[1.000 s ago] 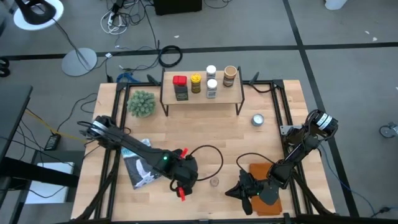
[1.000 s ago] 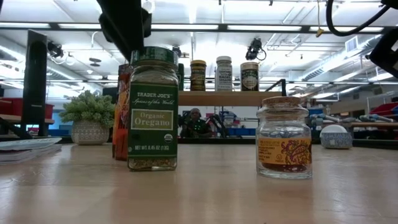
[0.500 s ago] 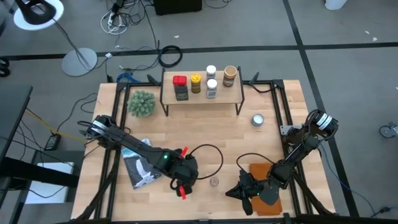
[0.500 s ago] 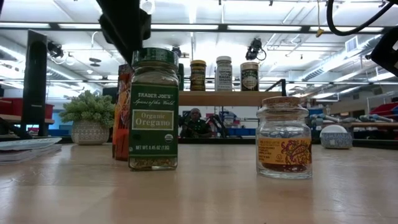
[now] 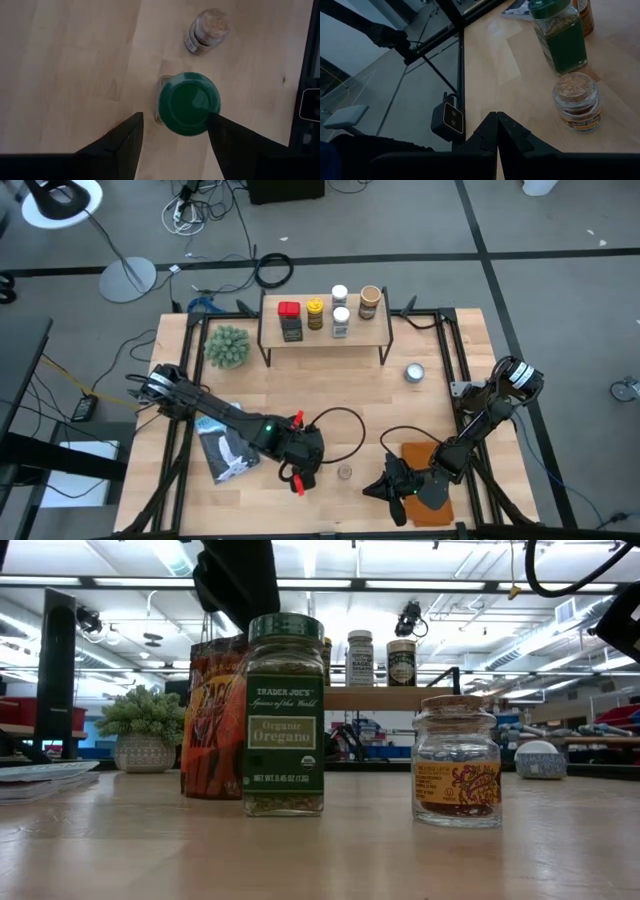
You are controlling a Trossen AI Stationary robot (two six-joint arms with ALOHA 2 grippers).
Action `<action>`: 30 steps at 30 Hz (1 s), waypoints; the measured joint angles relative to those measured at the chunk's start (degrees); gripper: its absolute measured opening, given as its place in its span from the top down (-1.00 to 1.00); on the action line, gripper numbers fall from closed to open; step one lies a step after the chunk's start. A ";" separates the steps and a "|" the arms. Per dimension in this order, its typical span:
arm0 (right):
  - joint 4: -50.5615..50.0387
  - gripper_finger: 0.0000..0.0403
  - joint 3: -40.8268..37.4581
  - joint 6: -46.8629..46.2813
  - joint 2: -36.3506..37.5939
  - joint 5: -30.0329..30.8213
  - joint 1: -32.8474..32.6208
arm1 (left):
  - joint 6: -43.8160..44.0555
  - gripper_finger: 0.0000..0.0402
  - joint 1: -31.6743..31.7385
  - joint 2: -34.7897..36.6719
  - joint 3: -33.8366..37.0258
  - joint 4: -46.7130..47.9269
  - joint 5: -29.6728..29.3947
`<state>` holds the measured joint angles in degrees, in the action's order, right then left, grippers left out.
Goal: Shelf spices
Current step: Put the green seasoning bottle on the shelf
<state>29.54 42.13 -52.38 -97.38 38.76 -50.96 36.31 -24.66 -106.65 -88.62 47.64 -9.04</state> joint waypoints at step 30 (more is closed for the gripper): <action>-0.02 0.97 0.00 0.02 0.00 -0.09 -0.02 | -8.92 -0.12 -0.03 0.04 0.00 -9.42 0.31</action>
<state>29.52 42.13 -52.36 -97.38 38.68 -50.98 27.40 -24.69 -106.61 -88.62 38.22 -8.73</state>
